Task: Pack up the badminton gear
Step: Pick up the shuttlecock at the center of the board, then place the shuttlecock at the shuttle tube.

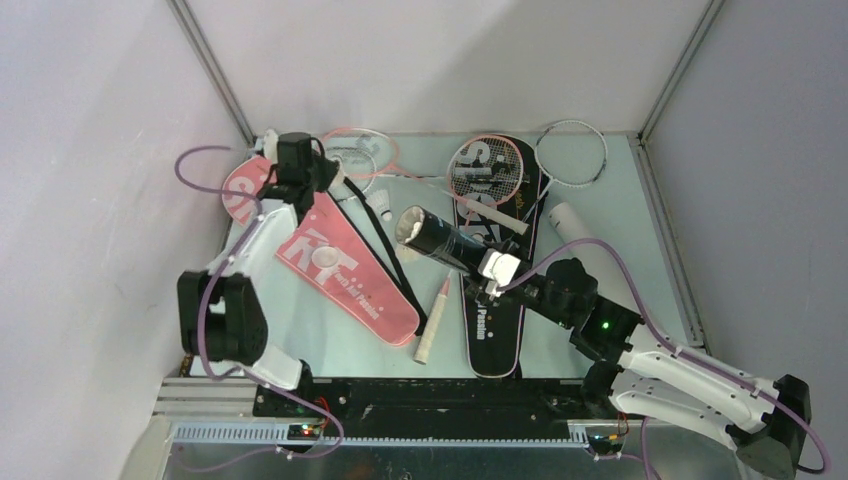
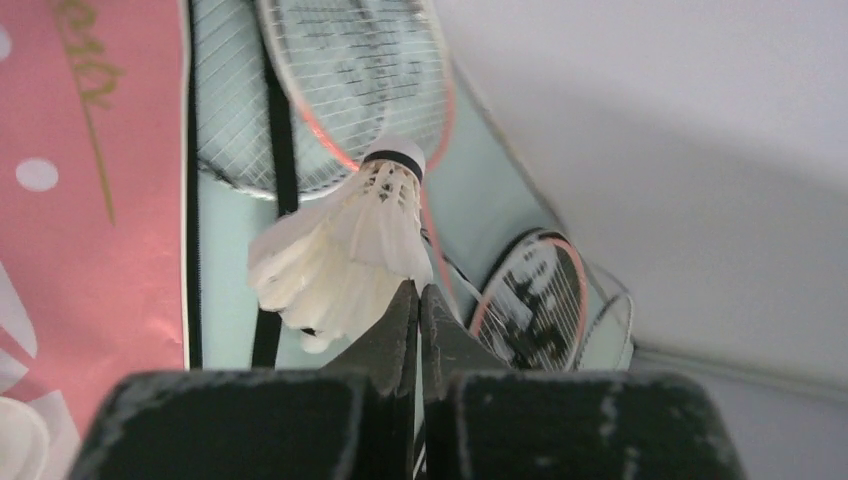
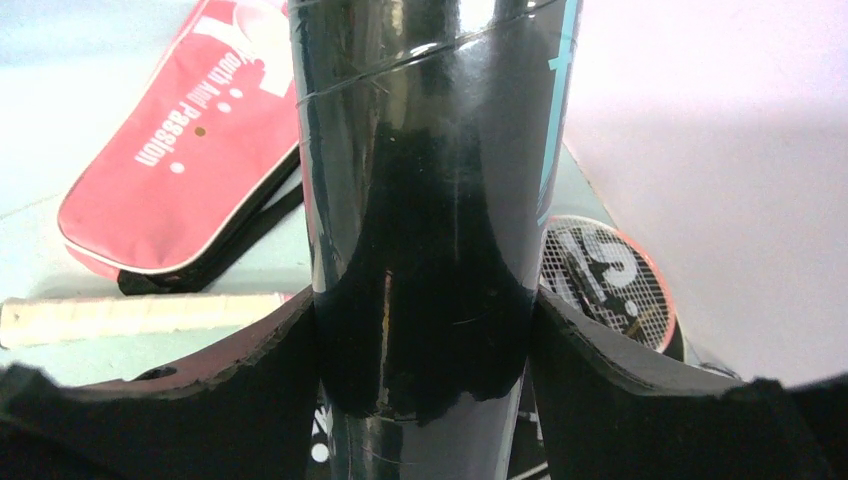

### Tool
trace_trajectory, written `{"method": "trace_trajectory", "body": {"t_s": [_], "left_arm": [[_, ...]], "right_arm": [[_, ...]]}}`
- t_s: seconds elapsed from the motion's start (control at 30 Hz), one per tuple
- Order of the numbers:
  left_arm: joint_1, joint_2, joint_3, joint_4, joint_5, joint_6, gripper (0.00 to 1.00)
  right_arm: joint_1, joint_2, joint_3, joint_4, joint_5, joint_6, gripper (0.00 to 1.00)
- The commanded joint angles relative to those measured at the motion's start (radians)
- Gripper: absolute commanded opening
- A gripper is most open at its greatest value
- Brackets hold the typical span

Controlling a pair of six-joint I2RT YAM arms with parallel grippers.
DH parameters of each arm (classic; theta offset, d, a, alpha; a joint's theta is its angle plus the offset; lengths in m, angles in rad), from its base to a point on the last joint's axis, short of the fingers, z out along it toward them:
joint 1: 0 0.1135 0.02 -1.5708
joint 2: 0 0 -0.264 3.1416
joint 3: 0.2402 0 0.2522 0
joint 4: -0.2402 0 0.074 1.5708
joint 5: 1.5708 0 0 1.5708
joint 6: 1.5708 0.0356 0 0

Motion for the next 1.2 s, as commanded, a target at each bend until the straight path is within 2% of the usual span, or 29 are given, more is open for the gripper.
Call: {"method": "trace_trajectory", "body": {"t_s": [0.0,0.1,0.23,0.33,0.57,0.8,0.97,1.17], "left_arm": [[-0.002,-0.186,0.072,-0.126,0.212,0.33,0.0],[-0.009,-0.259,0.148,-0.287,0.383,0.449,0.0],[-0.065,-0.31,0.274,-0.569,0.429,0.665,0.0],[-0.111,-0.375,0.283,-0.637,0.512,0.772,0.0],[-0.197,-0.499,0.346,-0.744,0.742,0.896,0.0],[-0.256,-0.5,0.429,-0.849,0.812,0.945,0.0],[-0.335,-0.478,0.49,-0.927,0.763,1.0,0.0],[-0.379,-0.467,0.493,-0.959,0.772,1.025,0.0]], "right_arm": [[0.015,-0.046,0.011,-0.033,0.098,-0.078,0.27],[0.021,-0.088,0.011,-0.122,0.139,-0.102,0.27],[0.026,-0.126,0.011,-0.192,0.17,-0.14,0.27],[0.03,-0.136,0.018,-0.238,0.184,-0.156,0.27],[0.043,-0.133,0.025,-0.274,0.202,-0.165,0.28],[0.044,-0.135,0.025,-0.264,0.207,-0.189,0.29],[0.046,-0.143,0.025,-0.231,0.213,-0.194,0.29],[0.045,-0.143,0.025,-0.21,0.206,-0.198,0.29]]}}
